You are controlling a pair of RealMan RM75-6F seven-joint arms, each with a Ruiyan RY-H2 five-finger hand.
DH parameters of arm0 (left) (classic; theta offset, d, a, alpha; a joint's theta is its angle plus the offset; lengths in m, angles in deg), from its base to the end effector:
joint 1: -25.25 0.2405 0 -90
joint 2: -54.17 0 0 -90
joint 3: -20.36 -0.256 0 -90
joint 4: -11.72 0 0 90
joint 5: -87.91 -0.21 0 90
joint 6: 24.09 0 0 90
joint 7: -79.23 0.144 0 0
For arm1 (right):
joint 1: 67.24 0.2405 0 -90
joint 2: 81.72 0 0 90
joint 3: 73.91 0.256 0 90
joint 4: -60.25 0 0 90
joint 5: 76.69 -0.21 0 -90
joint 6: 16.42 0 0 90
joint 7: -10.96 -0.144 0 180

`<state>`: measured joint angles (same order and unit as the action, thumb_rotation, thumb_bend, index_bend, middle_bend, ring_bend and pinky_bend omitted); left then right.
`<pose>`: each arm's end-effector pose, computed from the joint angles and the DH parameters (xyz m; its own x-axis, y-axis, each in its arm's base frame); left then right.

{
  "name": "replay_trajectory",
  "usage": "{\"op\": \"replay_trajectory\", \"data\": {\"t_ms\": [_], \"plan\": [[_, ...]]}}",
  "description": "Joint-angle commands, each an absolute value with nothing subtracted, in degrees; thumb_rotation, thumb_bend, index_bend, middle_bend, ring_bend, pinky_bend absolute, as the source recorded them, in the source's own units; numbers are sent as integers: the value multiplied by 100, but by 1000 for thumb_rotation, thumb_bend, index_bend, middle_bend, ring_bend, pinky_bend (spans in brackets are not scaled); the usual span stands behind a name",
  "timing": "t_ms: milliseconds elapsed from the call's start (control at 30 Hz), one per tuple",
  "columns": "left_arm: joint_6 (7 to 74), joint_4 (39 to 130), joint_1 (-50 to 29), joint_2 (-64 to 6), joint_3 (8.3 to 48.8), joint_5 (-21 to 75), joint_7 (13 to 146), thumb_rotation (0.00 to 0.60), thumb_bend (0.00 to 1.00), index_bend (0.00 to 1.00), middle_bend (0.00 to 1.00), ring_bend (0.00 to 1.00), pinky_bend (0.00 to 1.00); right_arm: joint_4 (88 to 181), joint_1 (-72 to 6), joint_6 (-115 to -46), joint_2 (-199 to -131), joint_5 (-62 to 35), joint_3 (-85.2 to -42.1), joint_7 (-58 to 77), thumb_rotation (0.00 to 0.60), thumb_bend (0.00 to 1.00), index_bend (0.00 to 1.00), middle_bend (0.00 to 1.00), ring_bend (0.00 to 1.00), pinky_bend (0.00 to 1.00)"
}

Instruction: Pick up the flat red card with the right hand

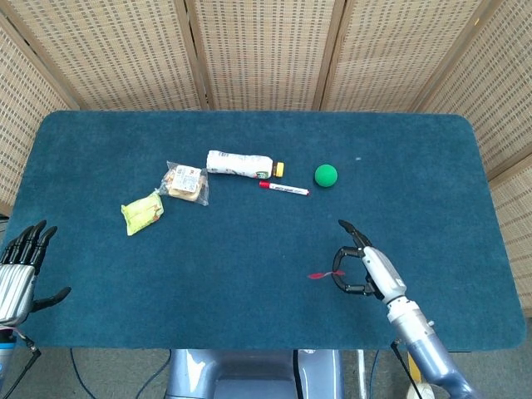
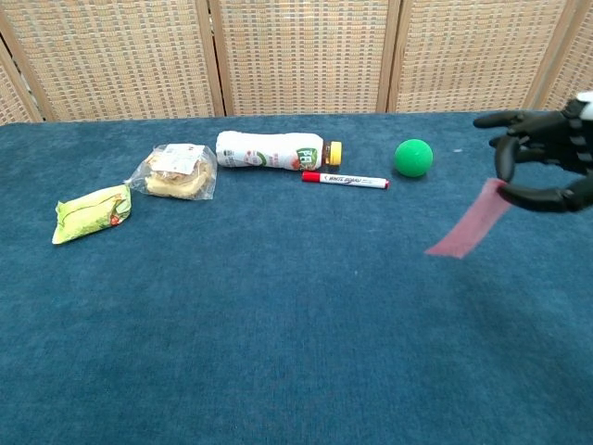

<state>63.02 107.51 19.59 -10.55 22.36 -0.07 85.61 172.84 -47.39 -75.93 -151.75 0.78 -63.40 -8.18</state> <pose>-0.2901 0.1807 0.1514 0.4345 -0.0239 0.9004 0.8984 -0.0591 -0.4351 -0.1736 -0.2420 0.0690 -0.3174 -0.4152 0.8526 -0.9241 -0.0662 -0.3762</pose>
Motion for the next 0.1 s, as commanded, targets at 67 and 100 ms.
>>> {"op": "replay_trajectory", "data": {"t_ms": [67, 100], "plan": [[6283, 10759, 1947, -1064, 2239, -9, 8587, 600, 100, 0, 0, 0, 102, 17360, -5079, -7801, -14819, 1152, -6933, -1781, 600, 542, 613, 65, 0, 0], [6279, 10760, 1946, -1068, 2237, -10, 8597, 600, 100, 0, 0, 0, 102, 17359, -5086, -7827, -14802, 1257, -6982, -1861, 600, 542, 613, 65, 0, 0]]}}
